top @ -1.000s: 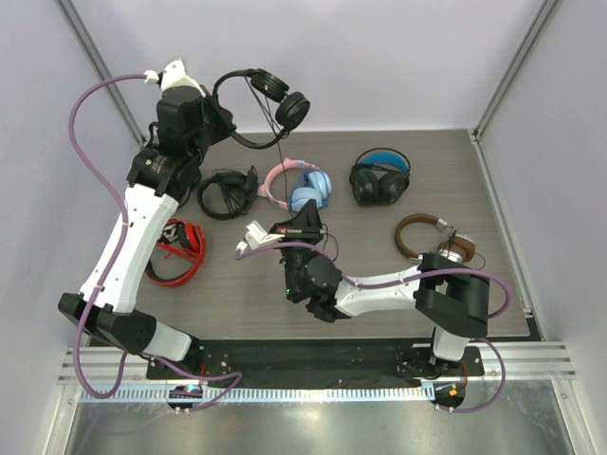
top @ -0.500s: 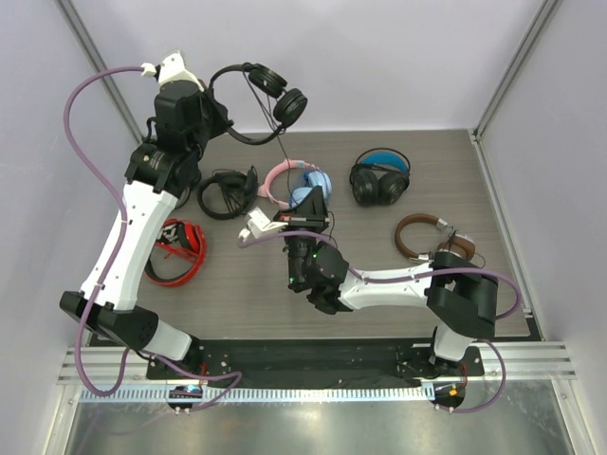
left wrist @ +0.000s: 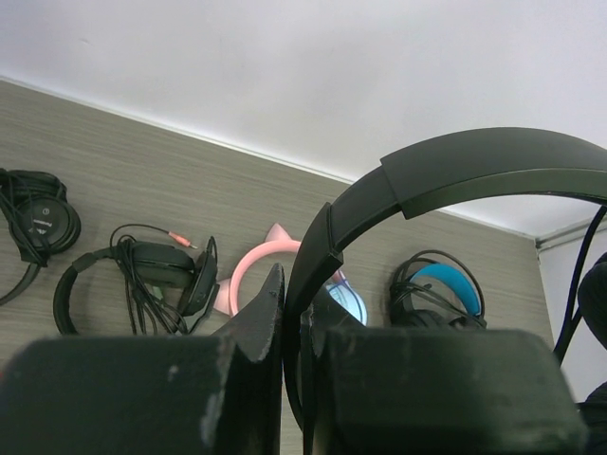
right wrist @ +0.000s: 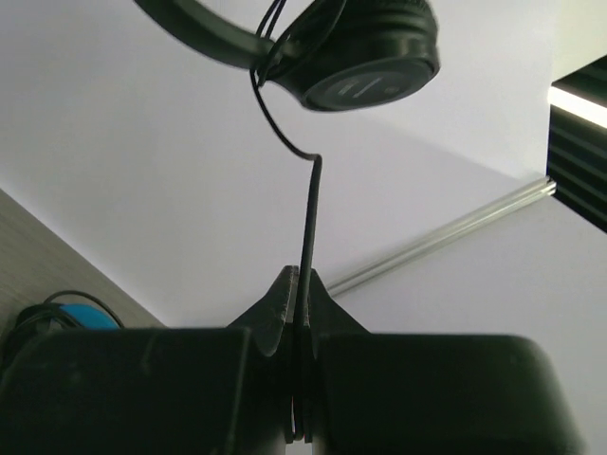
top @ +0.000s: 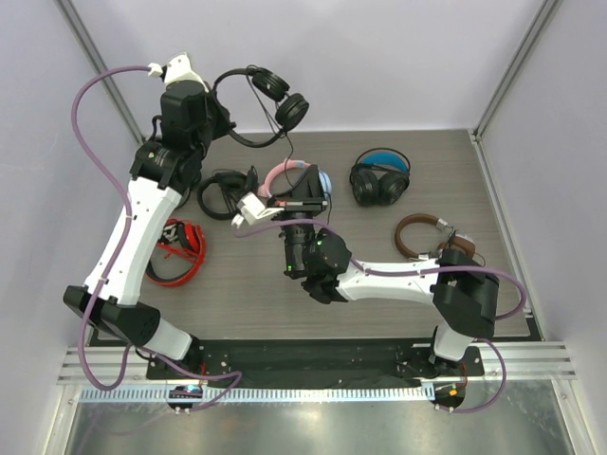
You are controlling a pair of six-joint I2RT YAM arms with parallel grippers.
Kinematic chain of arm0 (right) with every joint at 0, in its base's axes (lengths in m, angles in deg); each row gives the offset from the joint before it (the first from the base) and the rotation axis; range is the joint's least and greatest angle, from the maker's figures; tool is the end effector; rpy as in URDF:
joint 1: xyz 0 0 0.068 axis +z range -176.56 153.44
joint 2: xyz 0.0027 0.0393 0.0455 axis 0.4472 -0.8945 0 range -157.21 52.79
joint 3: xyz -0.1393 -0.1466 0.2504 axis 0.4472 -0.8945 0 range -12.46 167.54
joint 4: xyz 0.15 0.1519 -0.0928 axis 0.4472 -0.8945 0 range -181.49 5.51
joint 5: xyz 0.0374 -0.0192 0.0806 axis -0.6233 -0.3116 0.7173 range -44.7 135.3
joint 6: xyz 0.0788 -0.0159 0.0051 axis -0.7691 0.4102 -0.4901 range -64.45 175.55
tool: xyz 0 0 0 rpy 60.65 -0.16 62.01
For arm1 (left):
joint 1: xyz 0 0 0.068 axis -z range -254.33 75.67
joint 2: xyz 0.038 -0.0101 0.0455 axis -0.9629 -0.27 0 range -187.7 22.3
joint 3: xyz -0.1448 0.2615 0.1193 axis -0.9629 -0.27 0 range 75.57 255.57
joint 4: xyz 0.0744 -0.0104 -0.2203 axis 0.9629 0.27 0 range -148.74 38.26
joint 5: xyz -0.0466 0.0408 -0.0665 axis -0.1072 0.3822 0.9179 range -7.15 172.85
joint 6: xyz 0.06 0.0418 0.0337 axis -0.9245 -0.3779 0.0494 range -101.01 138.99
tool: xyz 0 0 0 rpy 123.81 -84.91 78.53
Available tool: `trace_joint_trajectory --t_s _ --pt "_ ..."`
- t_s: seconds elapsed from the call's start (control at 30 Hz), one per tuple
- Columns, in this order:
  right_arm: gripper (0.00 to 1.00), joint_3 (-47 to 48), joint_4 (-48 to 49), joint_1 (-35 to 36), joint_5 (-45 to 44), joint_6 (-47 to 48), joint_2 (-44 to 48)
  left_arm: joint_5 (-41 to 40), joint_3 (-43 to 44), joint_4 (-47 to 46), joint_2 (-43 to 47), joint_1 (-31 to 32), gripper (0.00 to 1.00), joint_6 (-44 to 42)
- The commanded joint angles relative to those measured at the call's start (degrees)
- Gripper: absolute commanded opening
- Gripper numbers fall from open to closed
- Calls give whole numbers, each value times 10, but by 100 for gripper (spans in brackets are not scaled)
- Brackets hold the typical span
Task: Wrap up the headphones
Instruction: Wrap the headphone cable with the right arm
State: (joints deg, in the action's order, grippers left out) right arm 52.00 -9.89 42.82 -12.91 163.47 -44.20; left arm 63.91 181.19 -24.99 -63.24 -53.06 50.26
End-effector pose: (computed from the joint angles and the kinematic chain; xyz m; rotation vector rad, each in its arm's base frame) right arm 0.1798 0.3098 0.4353 -0.7703 1.0130 -1.0067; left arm 0.2988 -0.0921 0.5237 -0.3907 1.7678 -0.3560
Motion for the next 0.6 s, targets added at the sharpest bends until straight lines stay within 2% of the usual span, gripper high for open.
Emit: trace_joint_trajectory --t_s 0.0,0.2,0.57 --pt "1 22 213 11 38 29 7 -12 29 -23 -5 -2 0 13" --pt "1 2 214 40 37 30 12 -32 30 -26 -11 -2 0 10" --pt "1 -36 214 87 39 85 51 -42 18 -35 -25 -6 0 2"
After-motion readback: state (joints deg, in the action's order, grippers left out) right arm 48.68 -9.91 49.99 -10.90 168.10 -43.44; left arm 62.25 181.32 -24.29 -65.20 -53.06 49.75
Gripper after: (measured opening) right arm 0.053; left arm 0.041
